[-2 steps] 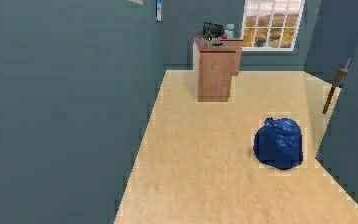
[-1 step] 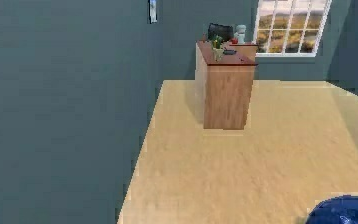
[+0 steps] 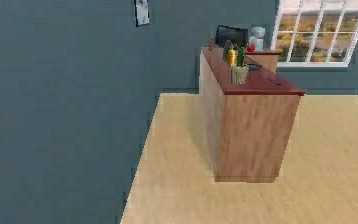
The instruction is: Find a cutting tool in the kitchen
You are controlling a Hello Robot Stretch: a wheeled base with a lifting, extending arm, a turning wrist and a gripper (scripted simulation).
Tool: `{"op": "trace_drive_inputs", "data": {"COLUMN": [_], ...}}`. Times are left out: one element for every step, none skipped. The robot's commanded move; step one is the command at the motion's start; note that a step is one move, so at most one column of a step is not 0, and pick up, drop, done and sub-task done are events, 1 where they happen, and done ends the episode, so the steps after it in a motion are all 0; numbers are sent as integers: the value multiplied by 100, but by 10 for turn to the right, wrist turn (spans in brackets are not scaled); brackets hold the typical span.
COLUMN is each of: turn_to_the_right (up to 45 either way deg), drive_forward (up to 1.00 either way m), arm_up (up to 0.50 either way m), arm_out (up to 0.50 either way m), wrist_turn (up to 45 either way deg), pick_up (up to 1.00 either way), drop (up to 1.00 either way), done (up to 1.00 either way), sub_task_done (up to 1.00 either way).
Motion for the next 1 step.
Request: {"op": "trace_drive_inputs", "data": {"turn_to_the_right": [0], "drive_forward": [100], "arm_up": [0], "arm_out": [0], "wrist_turn": [0], "pick_up": [0], "drop": [0], "done": [0], "sub_task_done": [0]}}
